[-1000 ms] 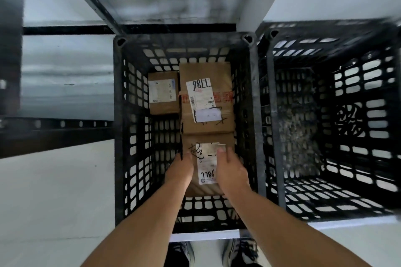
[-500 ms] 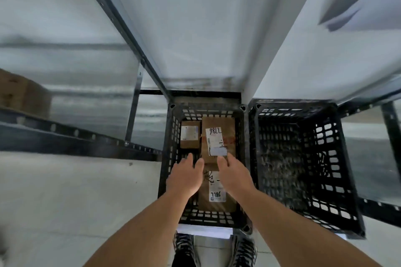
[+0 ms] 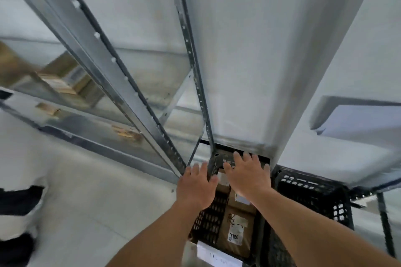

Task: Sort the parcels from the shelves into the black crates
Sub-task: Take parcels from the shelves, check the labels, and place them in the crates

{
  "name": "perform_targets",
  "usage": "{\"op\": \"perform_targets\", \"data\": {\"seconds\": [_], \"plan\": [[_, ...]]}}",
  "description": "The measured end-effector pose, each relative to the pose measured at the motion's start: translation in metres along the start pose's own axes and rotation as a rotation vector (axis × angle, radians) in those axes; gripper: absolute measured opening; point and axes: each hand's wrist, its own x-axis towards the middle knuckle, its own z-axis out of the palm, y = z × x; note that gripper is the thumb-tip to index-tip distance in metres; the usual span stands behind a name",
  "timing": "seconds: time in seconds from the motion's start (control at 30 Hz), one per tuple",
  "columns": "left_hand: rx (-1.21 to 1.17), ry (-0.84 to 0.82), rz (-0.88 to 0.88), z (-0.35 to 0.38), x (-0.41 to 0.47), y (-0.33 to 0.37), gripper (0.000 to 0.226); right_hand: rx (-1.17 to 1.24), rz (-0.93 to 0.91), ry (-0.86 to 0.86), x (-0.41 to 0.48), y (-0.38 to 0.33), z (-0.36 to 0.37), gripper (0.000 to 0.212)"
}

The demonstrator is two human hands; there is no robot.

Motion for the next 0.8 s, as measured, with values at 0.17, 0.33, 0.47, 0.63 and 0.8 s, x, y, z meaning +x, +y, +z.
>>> {"op": "perform_targets", "data": {"seconds": [0.17, 0.33, 0.47, 0.63, 0.8], "plan": [[0.025, 0.243, -0.002, -0.074, -0.052, -0.003, 0.064, -0.173, -0.167, 0.205, -0.048, -0.039, -0.064, 0.067], [0.045, 0.542, 0.049, -0.15, -0.112, -0.002, 0.065, -0.215, -0.273, 0.475, -0.104, -0.068, -0.135, 0.068], [0.046, 0.744, 0.134, -0.196, -0.183, 0.008, 0.065, -0.224, -0.324, 0.71, -0.18, -0.07, -0.184, 0.067], [0.074, 0.954, 0.267, -0.223, -0.28, 0.032, 0.066, -0.239, -0.31, 0.96, -0.283, -0.051, -0.214, 0.069], [0.036, 1.046, 0.441, -0.234, -0.353, 0.083, 0.066, -0.298, -0.235, 1.099, -0.378, -0.012, -0.242, 0.071]]}}
